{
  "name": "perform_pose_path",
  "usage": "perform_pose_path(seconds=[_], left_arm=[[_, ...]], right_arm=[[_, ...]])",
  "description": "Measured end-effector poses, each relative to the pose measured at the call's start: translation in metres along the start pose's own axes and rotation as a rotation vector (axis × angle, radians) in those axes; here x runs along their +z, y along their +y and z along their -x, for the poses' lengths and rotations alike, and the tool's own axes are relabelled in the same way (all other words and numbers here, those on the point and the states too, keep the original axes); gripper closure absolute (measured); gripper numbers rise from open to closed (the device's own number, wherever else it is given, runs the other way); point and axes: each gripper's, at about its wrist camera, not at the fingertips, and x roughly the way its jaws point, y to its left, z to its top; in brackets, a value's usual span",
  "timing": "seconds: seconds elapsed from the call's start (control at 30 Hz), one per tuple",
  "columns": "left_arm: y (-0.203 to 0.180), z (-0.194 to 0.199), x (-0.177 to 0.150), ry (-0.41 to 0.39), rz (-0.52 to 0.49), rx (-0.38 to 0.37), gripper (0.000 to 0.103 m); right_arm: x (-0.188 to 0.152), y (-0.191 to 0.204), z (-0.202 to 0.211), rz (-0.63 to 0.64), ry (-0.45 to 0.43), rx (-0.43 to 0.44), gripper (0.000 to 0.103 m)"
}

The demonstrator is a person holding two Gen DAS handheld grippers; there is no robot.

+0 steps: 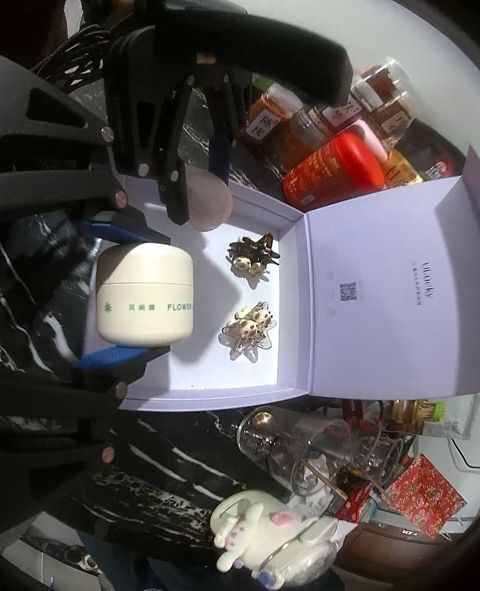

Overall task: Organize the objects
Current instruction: 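Carry the cream jar and pink-lidded jar toward the open white box with both tools, then lower both jars into the box beside the clips and open both tools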

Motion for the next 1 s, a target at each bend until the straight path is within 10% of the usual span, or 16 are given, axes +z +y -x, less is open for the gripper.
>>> perform_pose_path(seconds=[1.0], left_arm=[[0.006,-0.068,0.034,0.073,-0.017,0.013,0.054]], right_arm=[[0.027,-0.027,-0.085,0.065,0.066,0.026,0.054]])
